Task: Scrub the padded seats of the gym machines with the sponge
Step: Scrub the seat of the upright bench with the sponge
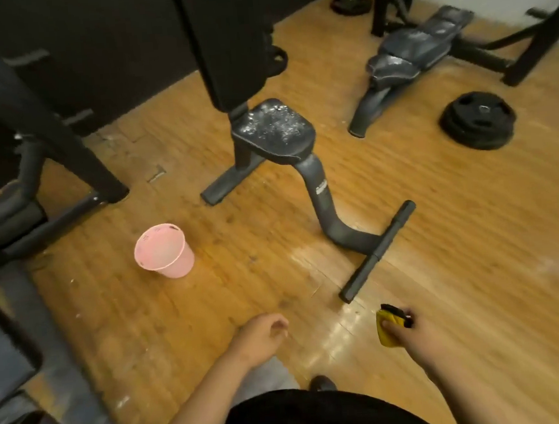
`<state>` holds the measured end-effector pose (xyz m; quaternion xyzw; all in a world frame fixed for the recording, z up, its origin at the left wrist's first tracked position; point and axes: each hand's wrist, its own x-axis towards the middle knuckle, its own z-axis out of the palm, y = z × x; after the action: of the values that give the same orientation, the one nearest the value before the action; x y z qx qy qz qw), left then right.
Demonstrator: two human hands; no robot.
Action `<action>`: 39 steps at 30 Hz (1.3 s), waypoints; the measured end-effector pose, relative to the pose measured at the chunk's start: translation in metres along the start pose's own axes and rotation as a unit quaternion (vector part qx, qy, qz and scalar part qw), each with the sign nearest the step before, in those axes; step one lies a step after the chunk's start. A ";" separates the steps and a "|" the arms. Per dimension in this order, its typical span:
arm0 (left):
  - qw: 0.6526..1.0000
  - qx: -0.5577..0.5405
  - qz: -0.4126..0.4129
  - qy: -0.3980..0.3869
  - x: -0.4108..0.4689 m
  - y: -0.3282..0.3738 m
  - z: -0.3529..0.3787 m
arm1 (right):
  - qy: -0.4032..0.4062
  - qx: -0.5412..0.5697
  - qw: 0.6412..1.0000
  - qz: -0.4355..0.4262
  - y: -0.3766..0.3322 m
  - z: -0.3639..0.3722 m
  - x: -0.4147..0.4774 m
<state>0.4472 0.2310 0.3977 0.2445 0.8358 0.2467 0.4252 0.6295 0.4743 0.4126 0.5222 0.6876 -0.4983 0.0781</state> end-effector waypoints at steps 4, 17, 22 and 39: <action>0.998 0.055 0.025 0.009 0.033 0.030 -0.007 | 0.070 0.070 0.994 0.037 0.032 -0.037 0.002; 0.988 0.137 0.073 -0.029 0.242 0.116 -0.060 | 0.109 0.095 0.987 0.070 -0.046 -0.090 0.143; 0.983 0.163 0.087 -0.021 0.320 0.162 -0.116 | 0.119 0.101 0.986 0.051 -0.123 -0.127 0.215; 0.991 -0.004 -0.096 0.092 0.413 0.293 -0.044 | -0.097 -0.138 0.978 -0.119 -0.266 -0.246 0.461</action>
<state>0.2544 0.6997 0.3582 0.1380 0.8897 0.2300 0.3694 0.3149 0.9696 0.4045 0.3699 0.7964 -0.4526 0.1554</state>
